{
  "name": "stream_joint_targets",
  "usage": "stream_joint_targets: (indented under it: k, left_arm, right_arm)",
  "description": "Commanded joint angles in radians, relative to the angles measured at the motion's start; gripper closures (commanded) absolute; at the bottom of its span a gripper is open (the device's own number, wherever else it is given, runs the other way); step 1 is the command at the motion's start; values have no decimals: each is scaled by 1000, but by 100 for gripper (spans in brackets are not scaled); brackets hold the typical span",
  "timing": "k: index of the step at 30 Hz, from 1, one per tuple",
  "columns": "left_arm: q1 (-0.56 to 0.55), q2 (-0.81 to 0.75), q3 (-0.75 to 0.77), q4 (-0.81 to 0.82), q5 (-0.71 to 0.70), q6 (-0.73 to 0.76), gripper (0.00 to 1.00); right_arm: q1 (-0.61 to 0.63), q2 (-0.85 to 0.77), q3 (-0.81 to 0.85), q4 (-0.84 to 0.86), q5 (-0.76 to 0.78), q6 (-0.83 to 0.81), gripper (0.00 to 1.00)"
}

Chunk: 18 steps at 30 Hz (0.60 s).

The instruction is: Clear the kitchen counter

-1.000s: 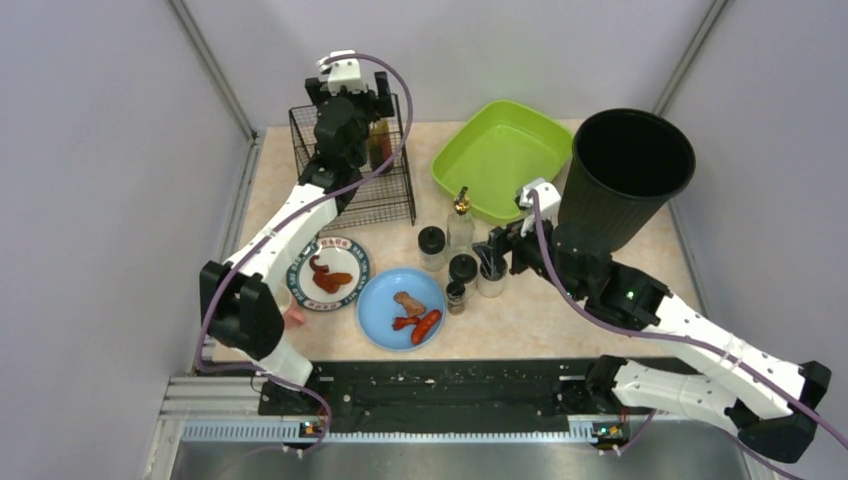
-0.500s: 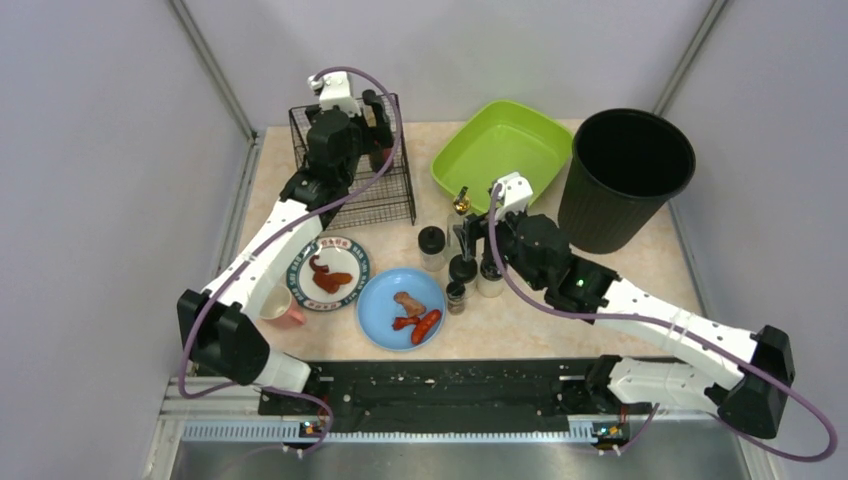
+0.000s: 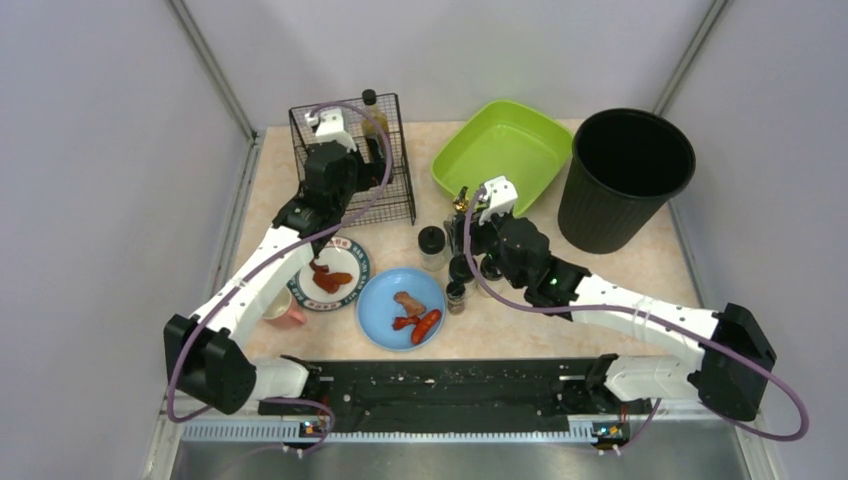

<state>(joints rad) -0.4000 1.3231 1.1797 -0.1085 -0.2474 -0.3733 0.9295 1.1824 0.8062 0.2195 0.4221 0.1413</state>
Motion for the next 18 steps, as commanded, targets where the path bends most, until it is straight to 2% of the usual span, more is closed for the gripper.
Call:
stream_joint_targets:
  k: [1, 5, 8, 18]
  left_arm:
    - [4, -73, -86, 27, 29, -32, 2]
    - [4, -92, -147, 21, 49, -37, 3]
    - [4, -111, -187, 32, 85, -50, 4]
    - [3, -137, -275, 69, 183, -79, 6]
  right_arm:
    - [-21, 36, -21, 154, 12, -24, 27]
    - [-36, 83, -17, 182, 3, -30, 32]
    - [-40, 103, -28, 231, -2, -35, 39]
    - [-40, 120, -18, 268, 28, -87, 80]
